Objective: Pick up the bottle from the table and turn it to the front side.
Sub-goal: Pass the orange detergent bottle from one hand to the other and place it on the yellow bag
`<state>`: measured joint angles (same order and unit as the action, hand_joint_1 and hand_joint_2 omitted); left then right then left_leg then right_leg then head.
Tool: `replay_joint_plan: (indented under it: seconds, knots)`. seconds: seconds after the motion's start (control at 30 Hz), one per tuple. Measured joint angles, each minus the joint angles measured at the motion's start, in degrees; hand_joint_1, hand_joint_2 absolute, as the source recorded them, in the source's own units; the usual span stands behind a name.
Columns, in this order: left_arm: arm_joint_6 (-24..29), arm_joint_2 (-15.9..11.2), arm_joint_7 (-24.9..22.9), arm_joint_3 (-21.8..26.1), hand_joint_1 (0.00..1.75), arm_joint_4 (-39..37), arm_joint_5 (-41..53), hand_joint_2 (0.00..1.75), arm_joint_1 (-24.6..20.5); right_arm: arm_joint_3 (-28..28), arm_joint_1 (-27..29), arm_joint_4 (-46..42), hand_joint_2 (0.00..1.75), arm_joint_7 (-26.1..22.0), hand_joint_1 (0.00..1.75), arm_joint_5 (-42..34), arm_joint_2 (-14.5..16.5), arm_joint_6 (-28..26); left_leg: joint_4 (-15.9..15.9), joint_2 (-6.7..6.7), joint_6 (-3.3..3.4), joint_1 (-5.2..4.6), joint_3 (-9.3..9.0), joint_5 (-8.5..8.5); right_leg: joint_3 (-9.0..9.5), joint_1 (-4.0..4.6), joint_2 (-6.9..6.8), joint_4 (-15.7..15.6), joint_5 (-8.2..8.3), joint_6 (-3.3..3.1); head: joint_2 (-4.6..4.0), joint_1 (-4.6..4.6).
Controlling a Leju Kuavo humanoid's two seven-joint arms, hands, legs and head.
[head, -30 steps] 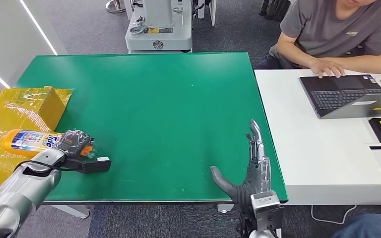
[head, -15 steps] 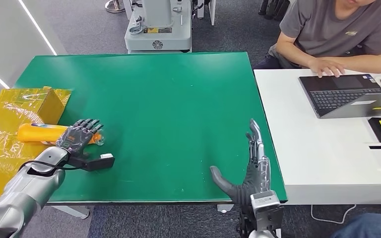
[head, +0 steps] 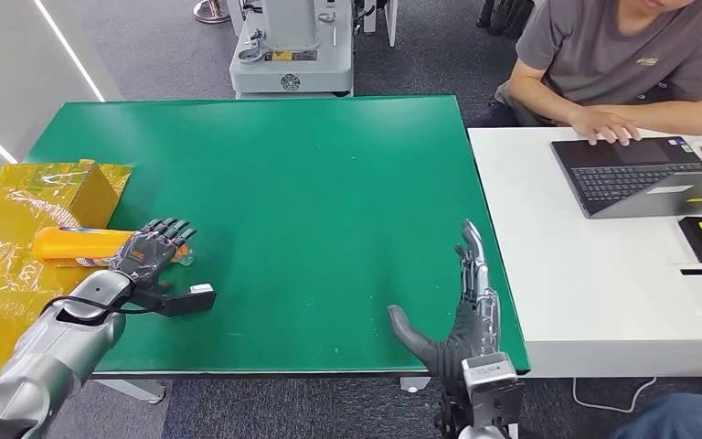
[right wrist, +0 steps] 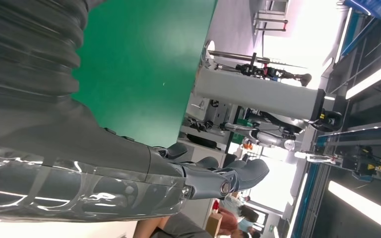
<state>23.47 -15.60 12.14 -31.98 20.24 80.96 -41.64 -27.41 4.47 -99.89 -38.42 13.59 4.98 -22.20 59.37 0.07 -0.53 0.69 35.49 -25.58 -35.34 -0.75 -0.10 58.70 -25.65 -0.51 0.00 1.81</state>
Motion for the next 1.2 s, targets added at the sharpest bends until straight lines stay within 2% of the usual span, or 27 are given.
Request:
replay_joint_plan:
  seconds: [0.1,0.23,0.3,0.37,0.43,0.47,0.53,0.7,0.9,1.2]
  knots:
    - [3.0,0.1,0.0,0.9,0.07,0.1,-0.4,1.75,0.4,0.0,0.1,0.0,1.75,0.0,0.00,0.1,0.0,-0.1,0.0,0.02,0.00,0.00,0.00,0.00,-0.02,0.00,0.03,0.0,0.00,0.00,0.00,0.00]
    - [13.0,0.4,2.3,4.9,0.01,3.5,-3.7,1.75,2.5,0.1,0.4,-0.5,1.75,0.5,0.00,0.3,0.1,-0.1,0.0,0.02,0.00,0.00,0.00,0.00,-0.04,0.00,0.04,0.0,0.00,0.00,0.00,-0.01]
    - [15.5,1.2,6.7,9.1,0.06,9.7,-5.7,1.75,4.9,0.1,0.4,-0.7,1.75,0.9,0.00,0.4,0.2,-0.2,0.0,0.04,0.00,-0.02,0.00,0.00,-0.05,-0.01,0.06,0.0,0.00,0.00,0.00,0.01]
    - [16.3,2.9,14.1,15.3,0.09,18.1,-8.3,1.75,7.7,0.1,0.4,-0.8,1.75,1.2,0.00,0.4,0.3,-0.3,0.0,0.06,0.01,-0.02,0.02,-0.01,-0.07,-0.02,0.08,0.0,0.00,0.00,0.00,-0.01]
    - [16.6,5.5,21.7,21.9,0.03,26.2,-13.1,1.75,10.0,0.0,0.2,-0.7,1.75,1.4,0.00,0.3,0.4,-0.5,0.0,0.09,0.01,-0.03,0.04,-0.02,-0.07,-0.02,0.10,0.0,0.00,0.01,0.00,-0.01]
    - [16.7,6.8,24.4,24.5,0.01,29.7,-16.4,1.75,10.9,0.0,0.1,-0.7,1.75,1.4,0.00,0.2,0.4,-0.7,0.0,0.11,0.01,-0.03,0.04,-0.03,-0.06,-0.02,0.13,0.0,0.01,0.01,0.00,-0.02]
    - [16.7,8.7,26.7,27.3,0.00,35.8,-23.8,1.75,12.5,-0.1,-0.1,-0.5,1.75,1.4,0.00,0.0,0.5,-1.0,0.0,0.14,0.00,-0.03,0.04,-0.05,-0.06,-0.02,0.15,0.0,0.01,0.01,0.00,-0.01]
    - [16.7,11.2,27.0,27.1,0.00,45.7,-40.8,1.75,16.2,-0.3,-0.4,0.3,1.75,1.6,0.00,-0.9,0.5,-1.0,0.0,0.05,-0.01,-0.01,0.04,-0.05,-0.05,-0.01,0.04,0.0,0.00,0.01,0.00,-0.01]
    - [16.7,12.9,27.1,21.7,0.00,52.5,-58.1,1.75,19.4,-0.7,-0.4,1.6,1.75,1.3,0.00,-1.6,0.5,-1.1,0.0,0.05,-0.01,0.00,0.04,-0.04,-0.05,0.00,0.05,0.0,0.00,0.01,0.01,-0.01]
    - [16.6,13.9,27.1,17.8,0.00,56.8,-60.0,1.75,20.8,-1.0,-0.4,2.9,1.75,1.3,0.00,-1.9,0.5,-1.2,0.0,0.05,-0.01,-0.01,0.05,-0.05,-0.05,-0.01,0.05,0.0,0.00,0.01,0.00,0.00]
